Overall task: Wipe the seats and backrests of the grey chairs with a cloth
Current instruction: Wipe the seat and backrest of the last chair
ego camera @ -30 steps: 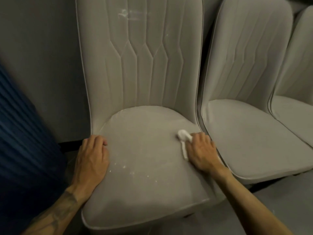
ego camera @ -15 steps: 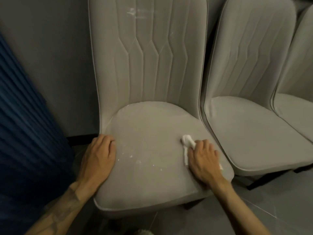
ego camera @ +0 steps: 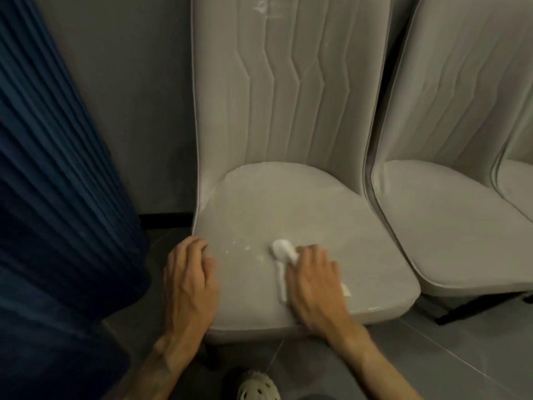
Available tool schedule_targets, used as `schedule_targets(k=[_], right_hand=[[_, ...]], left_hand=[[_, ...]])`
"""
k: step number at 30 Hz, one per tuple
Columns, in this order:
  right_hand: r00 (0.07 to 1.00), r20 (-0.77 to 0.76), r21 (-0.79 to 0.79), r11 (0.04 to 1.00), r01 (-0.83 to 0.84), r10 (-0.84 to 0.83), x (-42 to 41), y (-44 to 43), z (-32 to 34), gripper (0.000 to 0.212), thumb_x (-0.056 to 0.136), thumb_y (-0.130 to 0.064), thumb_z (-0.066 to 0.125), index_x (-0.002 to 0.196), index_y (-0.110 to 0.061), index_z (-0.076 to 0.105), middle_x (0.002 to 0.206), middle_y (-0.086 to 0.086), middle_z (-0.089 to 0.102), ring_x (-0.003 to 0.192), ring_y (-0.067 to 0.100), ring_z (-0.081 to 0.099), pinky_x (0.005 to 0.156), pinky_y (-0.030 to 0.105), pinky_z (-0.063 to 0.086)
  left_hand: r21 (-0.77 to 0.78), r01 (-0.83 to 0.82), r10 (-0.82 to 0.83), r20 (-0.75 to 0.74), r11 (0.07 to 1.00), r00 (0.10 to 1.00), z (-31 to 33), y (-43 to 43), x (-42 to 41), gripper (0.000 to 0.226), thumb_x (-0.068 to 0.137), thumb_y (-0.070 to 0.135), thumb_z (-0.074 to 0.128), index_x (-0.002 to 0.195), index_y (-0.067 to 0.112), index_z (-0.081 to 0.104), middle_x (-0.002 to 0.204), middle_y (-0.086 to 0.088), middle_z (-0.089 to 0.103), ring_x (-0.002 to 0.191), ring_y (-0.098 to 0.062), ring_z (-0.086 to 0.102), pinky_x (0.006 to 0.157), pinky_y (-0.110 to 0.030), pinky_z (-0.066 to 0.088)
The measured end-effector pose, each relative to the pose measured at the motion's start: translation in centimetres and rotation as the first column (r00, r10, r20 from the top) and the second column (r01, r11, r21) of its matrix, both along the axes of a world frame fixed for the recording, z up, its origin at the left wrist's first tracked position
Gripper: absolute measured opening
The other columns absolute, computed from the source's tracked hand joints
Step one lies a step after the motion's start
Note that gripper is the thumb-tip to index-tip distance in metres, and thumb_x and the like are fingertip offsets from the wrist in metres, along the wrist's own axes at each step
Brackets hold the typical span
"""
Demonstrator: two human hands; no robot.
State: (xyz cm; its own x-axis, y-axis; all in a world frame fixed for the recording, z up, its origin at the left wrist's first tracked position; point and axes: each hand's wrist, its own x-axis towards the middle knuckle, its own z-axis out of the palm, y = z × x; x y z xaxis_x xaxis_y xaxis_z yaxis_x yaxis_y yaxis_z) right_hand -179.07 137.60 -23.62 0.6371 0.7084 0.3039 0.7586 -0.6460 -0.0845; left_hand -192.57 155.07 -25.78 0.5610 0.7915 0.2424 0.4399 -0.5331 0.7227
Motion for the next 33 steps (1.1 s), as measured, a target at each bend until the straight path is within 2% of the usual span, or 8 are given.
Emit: schedule_targets(k=[2, 4, 10, 14, 16, 21, 28, 33], right_hand=[[0.966, -0.019, -0.02, 0.966, -0.258, 0.257, -2.4, 3.2, -0.4, 0.026, 0.102, -0.036, 0.035, 0.112, -0.017, 0.051, 0.102, 0.005, 0.05, 0.088, 0.029, 0.049, 0.074, 0.045, 0.042], [0.94, -0.019, -0.046, 0.939, -0.34, 0.339, -1.5, 4.3, 0.2, 0.032, 0.104, -0.039, 0.032, 0.119, -0.017, 0.049, 0.107, 0.005, 0.05, 0.094, 0.028, 0.048, 0.079, 0.044, 0.041], [0.996, -0.09, -0.136, 0.991, 0.013, -0.025, 4.5, 5.9, 1.6, 0.035, 0.105, -0.039, 0.028, 0.126, -0.015, 0.043, 0.124, 0.008, 0.045, 0.111, 0.032, 0.046, 0.091, 0.044, 0.038], [0.909, -0.057, -0.063, 0.907, -0.417, 0.413, -2.0, 7.8, -0.2, 0.038, 0.103, -0.04, 0.031, 0.125, -0.013, 0.048, 0.113, 0.007, 0.048, 0.097, 0.028, 0.048, 0.08, 0.045, 0.04], [0.877, -0.07, -0.045, 0.876, -0.479, 0.476, -1.0, 7.2, -0.2, 0.038, 0.104, -0.042, 0.029, 0.125, -0.017, 0.048, 0.111, 0.003, 0.047, 0.094, 0.024, 0.047, 0.079, 0.041, 0.036], [0.981, -0.147, -0.14, 0.979, -0.146, 0.126, 6.8, 13.0, 1.9, 0.037, 0.106, -0.038, 0.028, 0.127, -0.012, 0.044, 0.126, 0.012, 0.046, 0.113, 0.032, 0.046, 0.096, 0.045, 0.036], [0.838, -0.135, -0.048, 0.842, -0.538, 0.528, 2.2, 12.5, -0.2, 0.033, 0.103, -0.046, 0.031, 0.121, -0.023, 0.046, 0.109, 0.001, 0.047, 0.091, 0.021, 0.046, 0.081, 0.041, 0.038], [0.948, -0.214, -0.148, 0.952, -0.268, 0.234, 6.3, 15.8, 2.1, 0.038, 0.106, -0.041, 0.028, 0.13, -0.016, 0.043, 0.124, 0.009, 0.046, 0.11, 0.029, 0.047, 0.099, 0.046, 0.037]], left_hand=[[0.004, -0.019, 0.019, 0.012, 1.0, 1.0, -0.3, 0.2, -0.1, 0.052, 0.101, 0.037, 0.031, 0.126, 0.006, 0.064, 0.138, -0.013, 0.06, 0.122, -0.031, 0.055, 0.104, -0.044, 0.045], [0.013, -0.027, 0.027, 0.024, 1.0, 0.999, -0.5, 0.3, -0.2, 0.055, 0.1, 0.04, 0.03, 0.126, 0.006, 0.064, 0.137, -0.013, 0.06, 0.12, -0.03, 0.055, 0.101, -0.044, 0.045], [0.039, -0.033, 0.032, 0.028, 0.999, 0.999, -1.1, 0.4, -0.1, 0.045, 0.102, 0.038, 0.03, 0.127, 0.016, 0.06, 0.138, -0.001, 0.056, 0.111, -0.004, 0.039, 0.095, -0.028, 0.035], [0.01, -0.033, 0.033, 0.062, 0.999, 0.998, -1.4, 0.5, -0.2, 0.04, 0.103, 0.034, 0.036, 0.127, 0.012, 0.06, 0.137, -0.007, 0.058, 0.114, -0.015, 0.049, 0.096, -0.032, 0.04], [0.007, -0.029, 0.028, 0.083, 1.0, 0.996, -1.2, 0.4, -0.2, 0.045, 0.103, 0.039, 0.032, 0.125, 0.012, 0.061, 0.136, -0.008, 0.058, 0.113, -0.015, 0.049, 0.095, -0.033, 0.041], [0.051, -0.038, 0.036, 0.049, 0.998, 0.998, -0.9, 0.3, -0.2, 0.051, 0.101, 0.041, 0.026, 0.123, 0.012, 0.062, 0.137, -0.005, 0.058, 0.111, -0.011, 0.046, 0.093, -0.029, 0.037], [-0.039, -0.062, 0.069, 0.191, 0.997, 0.979, -0.8, 0.2, 0.0, 0.044, 0.103, 0.042, 0.031, 0.12, 0.012, 0.059, 0.117, -0.002, 0.059, 0.101, -0.013, 0.054, 0.087, -0.034, 0.049], [-0.025, -0.039, 0.042, 0.146, 0.999, 0.988, -0.6, 0.5, -0.2, 0.035, 0.104, 0.037, 0.036, 0.125, 0.015, 0.055, 0.116, 0.004, 0.054, 0.1, -0.008, 0.051, 0.085, -0.024, 0.04]])
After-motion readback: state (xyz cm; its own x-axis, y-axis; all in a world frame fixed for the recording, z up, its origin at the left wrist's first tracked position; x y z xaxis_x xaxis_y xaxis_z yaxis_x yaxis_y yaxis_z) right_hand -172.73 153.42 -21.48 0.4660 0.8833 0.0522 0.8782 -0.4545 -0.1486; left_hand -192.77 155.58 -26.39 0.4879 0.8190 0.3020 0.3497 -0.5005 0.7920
